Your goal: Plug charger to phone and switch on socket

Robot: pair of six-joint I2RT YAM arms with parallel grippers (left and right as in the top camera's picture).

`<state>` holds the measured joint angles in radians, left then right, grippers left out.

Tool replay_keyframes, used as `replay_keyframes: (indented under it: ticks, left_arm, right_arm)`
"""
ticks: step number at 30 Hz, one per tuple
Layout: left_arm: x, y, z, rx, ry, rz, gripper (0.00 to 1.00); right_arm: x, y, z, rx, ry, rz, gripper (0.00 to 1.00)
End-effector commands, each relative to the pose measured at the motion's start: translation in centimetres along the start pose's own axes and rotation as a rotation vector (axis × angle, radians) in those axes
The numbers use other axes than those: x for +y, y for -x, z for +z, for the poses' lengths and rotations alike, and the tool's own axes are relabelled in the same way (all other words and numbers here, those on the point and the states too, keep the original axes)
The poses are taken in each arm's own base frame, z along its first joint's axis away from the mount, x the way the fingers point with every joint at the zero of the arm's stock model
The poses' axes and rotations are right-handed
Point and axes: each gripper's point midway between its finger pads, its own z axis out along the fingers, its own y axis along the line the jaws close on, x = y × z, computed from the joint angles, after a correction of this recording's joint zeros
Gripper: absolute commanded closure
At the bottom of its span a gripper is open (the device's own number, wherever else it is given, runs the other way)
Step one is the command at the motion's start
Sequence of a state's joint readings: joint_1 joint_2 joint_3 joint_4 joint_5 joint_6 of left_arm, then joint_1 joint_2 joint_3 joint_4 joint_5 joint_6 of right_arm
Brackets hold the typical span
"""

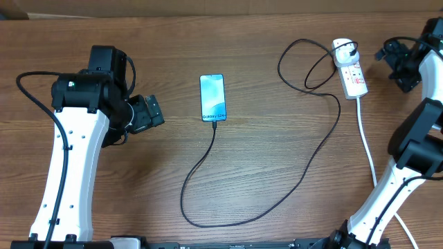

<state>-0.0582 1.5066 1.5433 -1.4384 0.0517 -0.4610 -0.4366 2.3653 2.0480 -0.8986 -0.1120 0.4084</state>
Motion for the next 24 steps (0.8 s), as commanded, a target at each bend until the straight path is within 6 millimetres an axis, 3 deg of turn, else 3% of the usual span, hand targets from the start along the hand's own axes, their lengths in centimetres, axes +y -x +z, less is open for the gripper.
replay_keyframes:
  ticks: [1,8,24]
  left_arm:
    - [0.3,0.0,0.2,0.006,0.007,0.014,0.0]
    - [0.3,0.0,0.2,0.007,0.008,0.014,0.0]
    - [0.3,0.0,0.2,0.005,0.007,0.014,0.0]
  right_arm:
    - [0.6,-2.0,1.7,0.032,-0.01,-0.015,0.0]
    - [-0.3,-3.2,3.2,0.035,-0.071,-0.029,0.0]
    - [-0.4,-3.6,3.5,0.045,-0.075,-0.032,0.0]
